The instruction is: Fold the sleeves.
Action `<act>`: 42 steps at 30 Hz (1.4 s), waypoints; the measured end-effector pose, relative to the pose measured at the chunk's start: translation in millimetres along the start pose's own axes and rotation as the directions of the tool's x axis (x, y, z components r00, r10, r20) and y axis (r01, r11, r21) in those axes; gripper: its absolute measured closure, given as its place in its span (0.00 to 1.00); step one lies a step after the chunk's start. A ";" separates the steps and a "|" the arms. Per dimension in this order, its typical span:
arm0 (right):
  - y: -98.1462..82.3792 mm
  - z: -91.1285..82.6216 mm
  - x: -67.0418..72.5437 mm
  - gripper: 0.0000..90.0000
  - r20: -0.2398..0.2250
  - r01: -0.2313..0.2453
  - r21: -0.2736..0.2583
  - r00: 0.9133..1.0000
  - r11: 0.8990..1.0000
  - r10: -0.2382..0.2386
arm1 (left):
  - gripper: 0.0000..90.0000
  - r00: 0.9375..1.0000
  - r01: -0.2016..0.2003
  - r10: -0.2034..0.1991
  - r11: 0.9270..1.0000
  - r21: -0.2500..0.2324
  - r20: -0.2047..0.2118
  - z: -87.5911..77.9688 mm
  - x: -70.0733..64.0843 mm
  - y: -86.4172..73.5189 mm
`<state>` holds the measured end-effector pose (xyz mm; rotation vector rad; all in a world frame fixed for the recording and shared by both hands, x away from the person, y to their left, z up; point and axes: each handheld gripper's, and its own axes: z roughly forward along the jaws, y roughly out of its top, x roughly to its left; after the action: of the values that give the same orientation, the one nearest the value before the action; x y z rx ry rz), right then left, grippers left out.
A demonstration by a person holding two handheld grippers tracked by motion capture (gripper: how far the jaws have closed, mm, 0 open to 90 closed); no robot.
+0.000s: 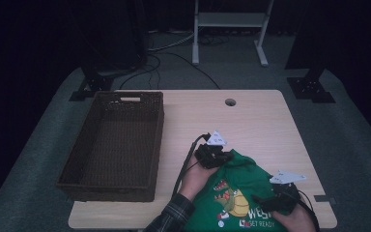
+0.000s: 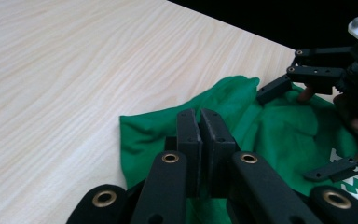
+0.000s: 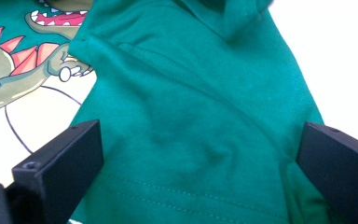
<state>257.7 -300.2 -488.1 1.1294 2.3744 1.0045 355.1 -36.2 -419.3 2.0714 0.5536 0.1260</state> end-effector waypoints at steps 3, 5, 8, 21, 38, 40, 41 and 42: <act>-1.0 -1.1 -0.7 0.00 0.002 -0.002 0.001 1.000 1.000 0.002 | 0.97 1.000 0.008 -0.008 1.000 -0.010 -0.008 -2.1 3.7 1.0; -1.2 -1.3 -0.8 0.00 0.002 -0.003 0.000 1.000 1.000 0.003 | 0.97 1.000 0.014 -0.014 1.000 -0.010 -0.013 -2.8 6.1 0.8; -1.2 -1.2 -0.8 0.00 0.002 -0.003 0.000 1.000 1.000 0.003 | 0.97 1.000 0.021 -0.021 1.000 -0.012 -0.020 -3.3 9.2 -0.5; -1.2 -1.2 -0.7 0.00 0.002 -0.004 0.001 1.000 1.000 0.004 | 0.97 0.997 0.061 -0.063 0.998 -0.035 -0.046 -10.1 24.0 -2.2; -1.2 -1.2 -0.7 0.00 0.002 -0.004 0.001 1.000 1.000 0.004 | 0.97 0.989 0.105 -0.110 0.993 -0.053 -0.101 -21.6 46.6 -10.9; -1.2 -1.2 -0.7 0.00 0.002 -0.003 0.001 1.000 1.000 0.003 | 0.97 0.988 0.110 -0.116 0.992 -0.056 -0.106 -23.0 48.8 -12.6; -1.2 -1.2 -0.7 0.00 0.002 -0.004 0.001 1.000 1.000 0.004 | 0.97 0.987 0.113 -0.119 0.992 -0.058 -0.109 -23.6 50.0 -13.6; -1.2 -1.2 -0.7 0.00 0.002 -0.003 0.001 1.000 1.000 0.003 | 0.97 0.986 0.117 -0.122 0.992 -0.056 -0.113 -24.7 51.7 -14.8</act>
<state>256.8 -301.8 -488.1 1.1347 2.3718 1.0031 388.8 12.1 -425.0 1.9865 0.7374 0.1887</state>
